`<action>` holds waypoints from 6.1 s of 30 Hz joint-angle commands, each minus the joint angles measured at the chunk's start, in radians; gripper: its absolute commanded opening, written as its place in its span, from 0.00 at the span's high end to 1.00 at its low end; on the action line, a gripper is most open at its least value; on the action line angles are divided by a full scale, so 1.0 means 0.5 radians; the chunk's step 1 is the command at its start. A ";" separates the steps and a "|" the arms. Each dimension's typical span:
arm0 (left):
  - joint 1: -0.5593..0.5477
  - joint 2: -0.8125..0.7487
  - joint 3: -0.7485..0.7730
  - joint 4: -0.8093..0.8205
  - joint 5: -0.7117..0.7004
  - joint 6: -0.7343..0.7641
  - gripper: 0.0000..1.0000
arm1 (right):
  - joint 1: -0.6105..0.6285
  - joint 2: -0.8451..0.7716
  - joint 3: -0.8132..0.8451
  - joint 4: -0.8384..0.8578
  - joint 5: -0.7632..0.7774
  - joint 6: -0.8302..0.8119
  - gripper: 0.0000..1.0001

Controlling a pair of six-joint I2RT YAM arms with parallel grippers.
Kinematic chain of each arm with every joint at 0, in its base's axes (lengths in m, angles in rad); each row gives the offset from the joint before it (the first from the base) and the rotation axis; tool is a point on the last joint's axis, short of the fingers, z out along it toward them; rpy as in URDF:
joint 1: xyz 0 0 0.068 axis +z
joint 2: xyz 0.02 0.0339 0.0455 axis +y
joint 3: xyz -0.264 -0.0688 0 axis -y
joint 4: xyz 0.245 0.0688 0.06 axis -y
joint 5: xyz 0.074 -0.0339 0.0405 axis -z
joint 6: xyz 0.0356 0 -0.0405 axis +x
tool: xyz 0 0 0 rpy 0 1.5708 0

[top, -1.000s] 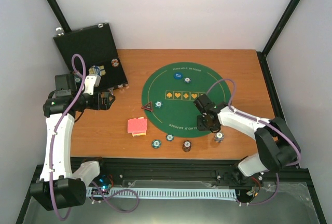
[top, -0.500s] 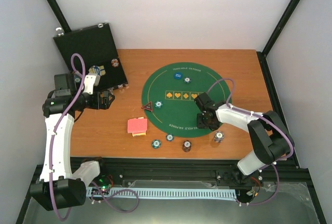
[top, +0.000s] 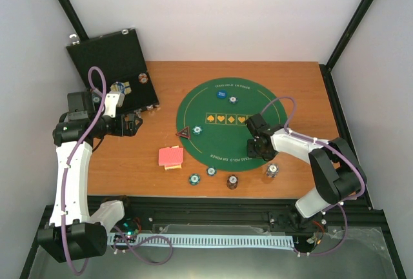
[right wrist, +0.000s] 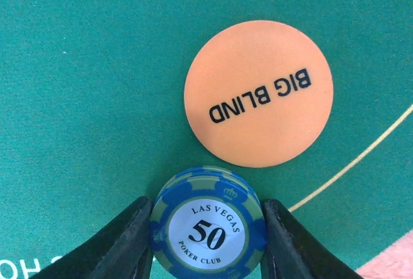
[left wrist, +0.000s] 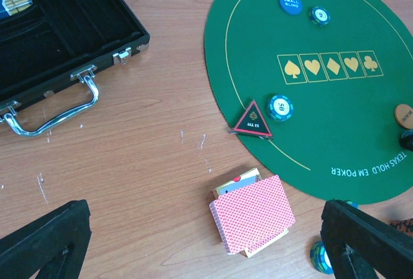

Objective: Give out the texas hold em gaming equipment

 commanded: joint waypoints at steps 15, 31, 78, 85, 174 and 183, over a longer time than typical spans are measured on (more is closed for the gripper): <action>0.012 -0.037 0.045 -0.008 0.003 -0.003 0.00 | -0.018 -0.202 0.185 -0.262 0.095 -0.060 0.31; 0.013 -0.040 0.049 -0.011 0.018 -0.007 0.00 | 1.115 -0.210 0.386 -0.548 0.258 0.448 0.30; 0.013 -0.030 0.066 -0.010 0.024 -0.015 0.00 | 1.260 -0.225 0.036 -0.329 0.117 0.526 0.50; 0.012 -0.041 0.059 -0.014 0.022 -0.012 0.00 | 1.250 -0.228 0.009 -0.322 0.114 0.526 0.53; 0.011 -0.026 0.083 -0.037 0.031 0.022 0.00 | 0.786 1.231 1.882 -0.636 -0.022 -0.179 0.43; 0.011 -0.037 0.087 -0.047 0.018 0.032 0.00 | 0.786 0.764 1.566 -0.629 -0.005 -0.107 0.43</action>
